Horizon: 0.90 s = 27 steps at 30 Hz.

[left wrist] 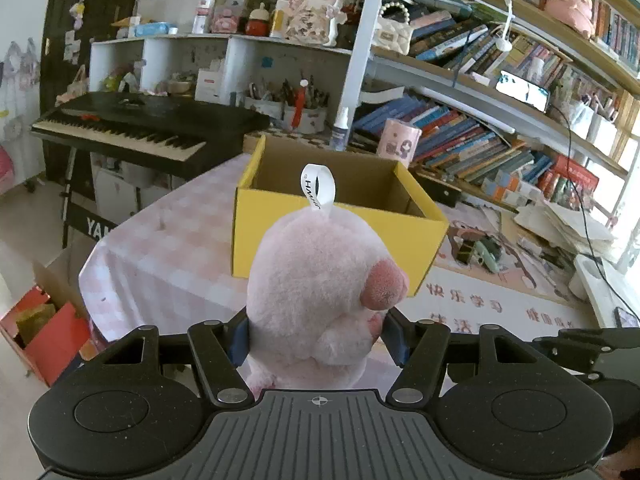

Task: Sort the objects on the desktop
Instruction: 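Carry the pig and blue cloth toward the yellow box with both tools, then lower the pig and blue cloth into the box with both tools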

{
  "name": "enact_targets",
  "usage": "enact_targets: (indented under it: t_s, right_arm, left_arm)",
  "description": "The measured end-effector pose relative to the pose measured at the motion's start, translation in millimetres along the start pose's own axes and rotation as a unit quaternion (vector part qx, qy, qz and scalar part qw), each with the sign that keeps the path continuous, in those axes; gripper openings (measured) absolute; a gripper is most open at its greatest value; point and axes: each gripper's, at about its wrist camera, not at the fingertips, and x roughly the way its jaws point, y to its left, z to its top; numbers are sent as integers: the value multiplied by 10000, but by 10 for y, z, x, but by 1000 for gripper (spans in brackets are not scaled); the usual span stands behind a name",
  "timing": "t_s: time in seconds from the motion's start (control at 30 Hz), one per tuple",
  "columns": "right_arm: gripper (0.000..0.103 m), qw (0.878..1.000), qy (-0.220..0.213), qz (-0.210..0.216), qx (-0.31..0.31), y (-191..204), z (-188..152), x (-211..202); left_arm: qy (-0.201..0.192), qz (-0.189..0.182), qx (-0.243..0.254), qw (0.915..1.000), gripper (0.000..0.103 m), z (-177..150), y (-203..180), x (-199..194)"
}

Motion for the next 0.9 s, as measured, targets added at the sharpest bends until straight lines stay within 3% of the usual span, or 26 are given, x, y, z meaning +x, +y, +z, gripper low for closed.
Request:
enact_targets:
  t_s: [0.57, 0.9]
  right_arm:
    - [36, 9974, -599, 408, -35, -398, 810, 420]
    - [36, 9928, -943, 628, -398, -733, 1388, 757]
  left_arm:
    - [-444, 346, 126, 9983, 63, 712, -98, 406]
    - [-509, 631, 231, 9964, 63, 1077, -281, 875]
